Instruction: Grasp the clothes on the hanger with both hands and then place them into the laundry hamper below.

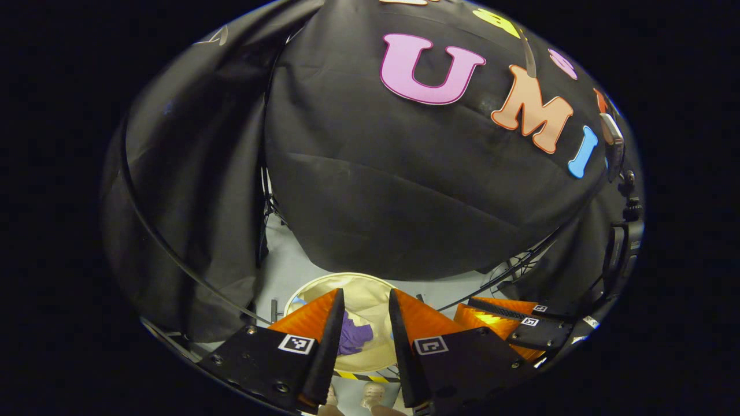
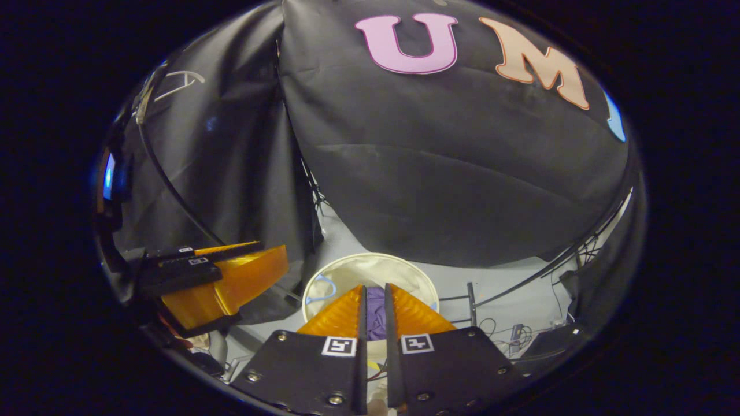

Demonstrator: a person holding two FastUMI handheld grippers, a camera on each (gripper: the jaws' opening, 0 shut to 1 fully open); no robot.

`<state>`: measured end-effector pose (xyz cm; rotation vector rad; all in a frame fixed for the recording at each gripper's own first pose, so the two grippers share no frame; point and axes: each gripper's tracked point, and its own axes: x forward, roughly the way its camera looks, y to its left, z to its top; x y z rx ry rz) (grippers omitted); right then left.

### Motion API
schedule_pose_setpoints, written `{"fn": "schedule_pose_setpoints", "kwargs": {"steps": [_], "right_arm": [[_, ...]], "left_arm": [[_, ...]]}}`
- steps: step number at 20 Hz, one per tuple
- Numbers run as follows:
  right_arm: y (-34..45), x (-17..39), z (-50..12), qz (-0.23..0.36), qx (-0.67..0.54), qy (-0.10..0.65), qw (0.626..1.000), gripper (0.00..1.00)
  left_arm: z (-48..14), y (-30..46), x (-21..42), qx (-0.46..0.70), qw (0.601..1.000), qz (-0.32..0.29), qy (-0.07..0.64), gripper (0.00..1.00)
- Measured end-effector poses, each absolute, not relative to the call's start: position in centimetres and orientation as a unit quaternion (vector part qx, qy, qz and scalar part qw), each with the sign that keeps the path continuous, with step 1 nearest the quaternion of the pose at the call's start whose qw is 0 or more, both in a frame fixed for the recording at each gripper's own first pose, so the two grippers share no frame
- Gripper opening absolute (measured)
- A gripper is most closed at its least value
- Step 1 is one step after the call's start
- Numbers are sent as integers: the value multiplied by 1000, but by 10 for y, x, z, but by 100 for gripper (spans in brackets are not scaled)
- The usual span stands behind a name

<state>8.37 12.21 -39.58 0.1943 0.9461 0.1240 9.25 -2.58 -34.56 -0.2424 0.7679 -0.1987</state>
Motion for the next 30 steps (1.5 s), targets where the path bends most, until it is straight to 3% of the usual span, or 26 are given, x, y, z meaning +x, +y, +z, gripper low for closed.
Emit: {"fn": "schedule_pose_setpoints", "kwargs": {"steps": [9, 21, 22, 24, 27, 30], "right_arm": [[90, 103, -346, 26, 53, 387, 920, 14], [3, 127, -178, -57, 17, 199, 978, 15], [0, 126, -160, -58, 21, 183, 981, 15], [-8, 128, -130, -61, 27, 153, 986, 17], [-12, 120, -84, -64, 33, 106, 992, 27], [-14, 113, -47, -66, 34, 69, 995, 31]], "left_arm": [[-290, -23, 100, -81, 948, -100, 291, 48], [-134, -43, 98, -44, 985, -134, 104, 48], [-119, -42, 95, -44, 986, -135, 90, 41], [-90, -45, 90, -46, 988, -136, 64, 41], [-47, -47, 81, -48, 988, -143, 20, 46], [-15, -45, 74, -47, 988, -146, -10, 64]]}}
